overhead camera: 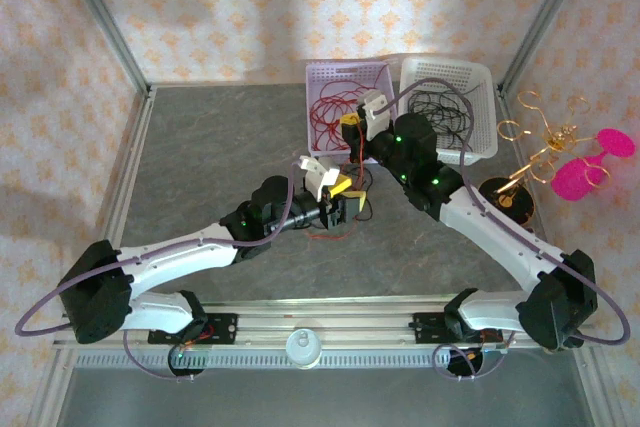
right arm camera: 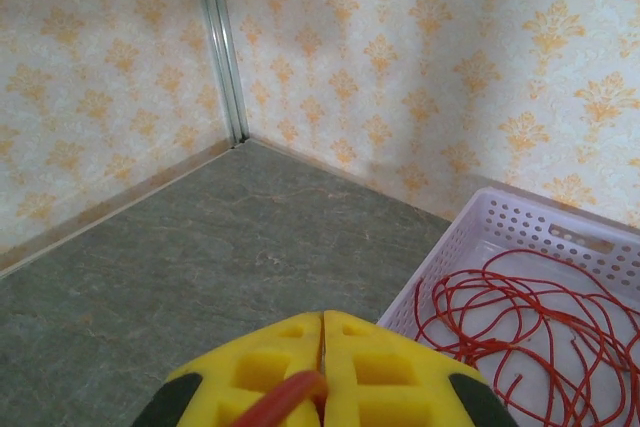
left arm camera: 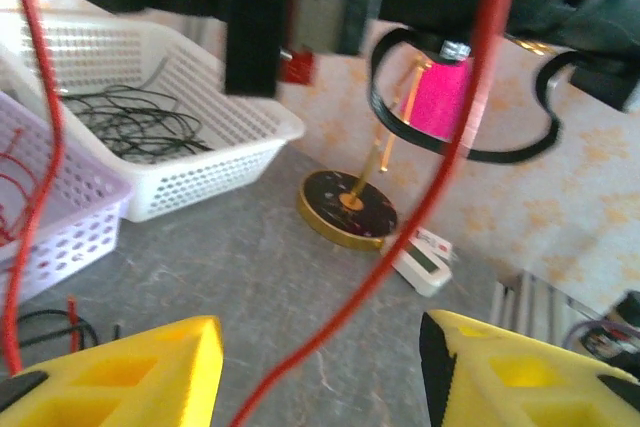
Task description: Untangle the cables
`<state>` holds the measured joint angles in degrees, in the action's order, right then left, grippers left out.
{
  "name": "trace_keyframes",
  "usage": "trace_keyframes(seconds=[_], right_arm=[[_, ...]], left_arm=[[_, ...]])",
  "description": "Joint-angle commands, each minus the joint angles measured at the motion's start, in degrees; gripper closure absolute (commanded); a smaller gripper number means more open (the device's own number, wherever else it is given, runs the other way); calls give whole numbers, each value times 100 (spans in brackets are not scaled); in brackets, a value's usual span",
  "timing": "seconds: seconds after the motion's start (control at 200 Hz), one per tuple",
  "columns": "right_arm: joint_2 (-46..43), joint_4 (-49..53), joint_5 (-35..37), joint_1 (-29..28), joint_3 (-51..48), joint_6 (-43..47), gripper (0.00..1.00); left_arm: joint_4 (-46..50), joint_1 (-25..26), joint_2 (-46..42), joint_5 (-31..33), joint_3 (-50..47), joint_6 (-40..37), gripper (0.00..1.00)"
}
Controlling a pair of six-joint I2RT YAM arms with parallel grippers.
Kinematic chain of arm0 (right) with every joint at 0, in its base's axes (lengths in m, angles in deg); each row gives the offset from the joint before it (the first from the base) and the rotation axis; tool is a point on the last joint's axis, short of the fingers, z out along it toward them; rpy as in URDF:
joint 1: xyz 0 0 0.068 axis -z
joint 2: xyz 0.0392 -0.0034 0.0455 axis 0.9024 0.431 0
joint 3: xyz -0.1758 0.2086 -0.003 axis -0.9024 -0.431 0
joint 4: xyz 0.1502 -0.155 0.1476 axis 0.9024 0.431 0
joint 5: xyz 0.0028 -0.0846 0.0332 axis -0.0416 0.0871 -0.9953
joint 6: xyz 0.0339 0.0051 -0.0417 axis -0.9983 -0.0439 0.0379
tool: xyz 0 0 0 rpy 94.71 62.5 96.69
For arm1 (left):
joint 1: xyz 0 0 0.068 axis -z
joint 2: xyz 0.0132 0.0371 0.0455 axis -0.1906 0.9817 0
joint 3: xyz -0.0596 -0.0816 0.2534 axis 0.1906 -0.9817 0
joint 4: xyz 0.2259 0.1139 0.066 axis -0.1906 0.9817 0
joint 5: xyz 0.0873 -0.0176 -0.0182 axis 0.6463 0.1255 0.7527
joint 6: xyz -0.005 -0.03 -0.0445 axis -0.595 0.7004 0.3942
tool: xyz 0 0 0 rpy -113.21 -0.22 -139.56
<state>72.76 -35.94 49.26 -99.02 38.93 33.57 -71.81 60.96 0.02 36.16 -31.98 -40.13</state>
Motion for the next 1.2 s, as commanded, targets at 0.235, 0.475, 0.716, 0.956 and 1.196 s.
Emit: trace_keyframes(seconds=[0.235,0.475,0.716,0.956,1.196], right_arm=[[-162,-252,-146,9,-154,-340,100],[-263,-454,396,5,-371,-556,95],[-300,-1316,950,9,-1085,-1073,66],[463,-2183,592,9,-1577,-1779,59],[1191,-3285,651,-19,-2598,-2322,59]], left_arm=[[-923,3,620,-152,505,82,30],[-705,42,945,-256,1057,266,90],[193,193,-220,-236,1172,533,100],[1672,199,-1068,-573,2155,82,100],[3108,197,-908,-144,4340,-735,100]])
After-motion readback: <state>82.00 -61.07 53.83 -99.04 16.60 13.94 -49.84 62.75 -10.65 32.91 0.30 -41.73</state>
